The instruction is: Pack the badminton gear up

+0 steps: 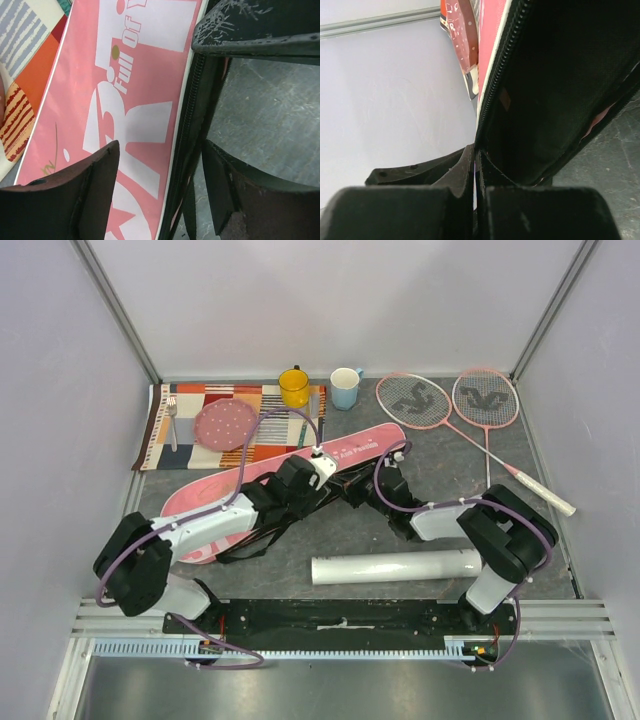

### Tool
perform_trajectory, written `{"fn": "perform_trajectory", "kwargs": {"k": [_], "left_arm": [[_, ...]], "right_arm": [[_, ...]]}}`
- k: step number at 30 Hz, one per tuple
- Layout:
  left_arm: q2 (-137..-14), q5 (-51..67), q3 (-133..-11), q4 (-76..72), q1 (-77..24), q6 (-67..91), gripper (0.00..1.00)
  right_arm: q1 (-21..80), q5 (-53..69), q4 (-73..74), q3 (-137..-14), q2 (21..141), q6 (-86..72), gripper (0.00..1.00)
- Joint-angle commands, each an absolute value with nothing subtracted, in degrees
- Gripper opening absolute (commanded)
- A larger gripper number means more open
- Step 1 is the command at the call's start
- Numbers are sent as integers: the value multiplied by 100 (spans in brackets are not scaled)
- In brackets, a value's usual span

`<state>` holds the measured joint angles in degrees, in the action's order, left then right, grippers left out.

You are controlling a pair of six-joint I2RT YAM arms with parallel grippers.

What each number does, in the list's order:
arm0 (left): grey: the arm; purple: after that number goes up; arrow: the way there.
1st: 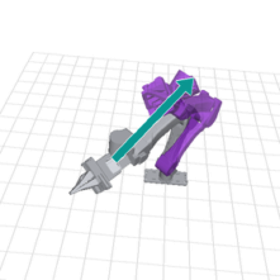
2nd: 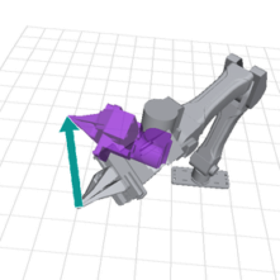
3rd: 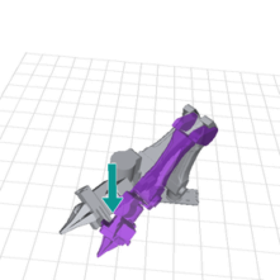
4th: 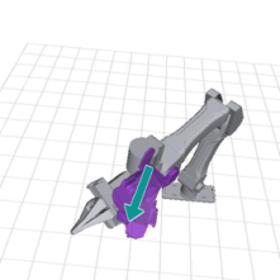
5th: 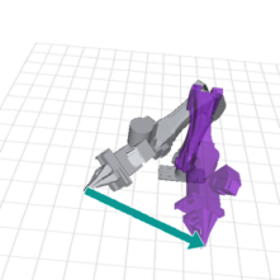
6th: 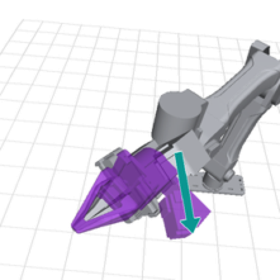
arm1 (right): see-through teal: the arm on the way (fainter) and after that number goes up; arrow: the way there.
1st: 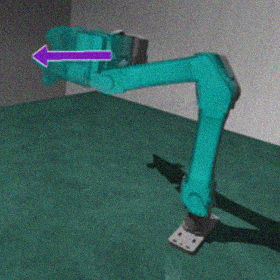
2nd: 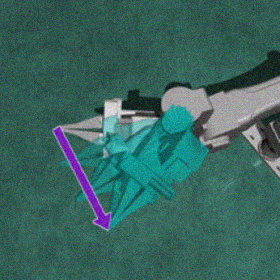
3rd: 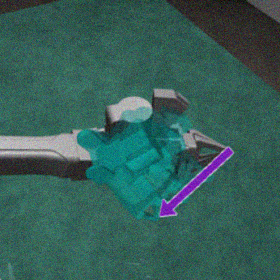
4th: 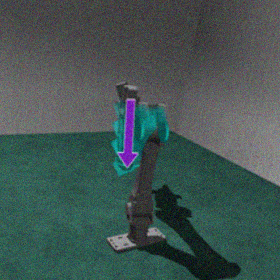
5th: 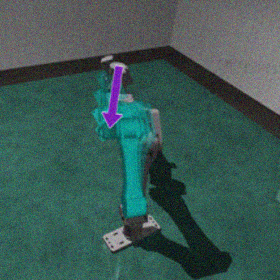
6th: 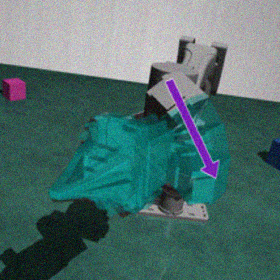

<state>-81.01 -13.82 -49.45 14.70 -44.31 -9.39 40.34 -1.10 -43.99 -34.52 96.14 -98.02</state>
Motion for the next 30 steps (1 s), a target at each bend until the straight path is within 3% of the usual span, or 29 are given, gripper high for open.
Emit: {"fn": "perform_trajectory", "kwargs": {"k": [1,3,6,7,8,9,10,12,13,16,19,21,30], "left_arm": [[-8366,-2231,-4982,931,-4526,-1196,72],[-8516,-2346,-5071,914,-4535,-1186,68],[-8692,-2531,-5150,791,-4535,-1195,50],[-8710,-2601,-5194,835,-4535,-1134,24],[-8719,-2619,-5220,861,-4544,-1108,16],[-8684,-2628,-5264,914,-4535,-1055,13],[-8649,-2584,-5326,1140,-4544,-1029,9],[-8526,-2549,-5579,1431,-4535,-897,7],[-8482,-2410,-5659,1624,-4526,-870,4],[-8560,-2137,-6309,2529,-4456,-520,2],[-8657,-1619,-6881,3181,-4360,-212,2],[-8710,-1216,-7301,3593,-4307,-53,2],[-9263,217,-8928,5017,-3938,352,2]], "right_arm": [[4025,-114,-4527,-3674,9281,-10134,0],[4025,-132,-4474,-3674,9220,-10169,0],[4025,-141,-4412,-3674,9132,-10195,0],[4034,-80,-4386,-3665,9123,-10187,0],[3999,-27,-4447,-3639,9080,-10143,0],[3964,-9,-4543,-3621,9053,-9986,5],[3912,339,-4605,-3595,9001,-9584,29],[3850,728,-4152,-3796,8667,-8715,51],[3841,851,-3200,-3919,8483,-7675,69],[3815,511,-1527,-4043,7456,-6630,91],[3657,194,-926,-3666,5991,-6013,98],[3569,219,-617,-3534,5653,-5713,98],[3340,738,-264,-3761,5949,-6065,98]]}}
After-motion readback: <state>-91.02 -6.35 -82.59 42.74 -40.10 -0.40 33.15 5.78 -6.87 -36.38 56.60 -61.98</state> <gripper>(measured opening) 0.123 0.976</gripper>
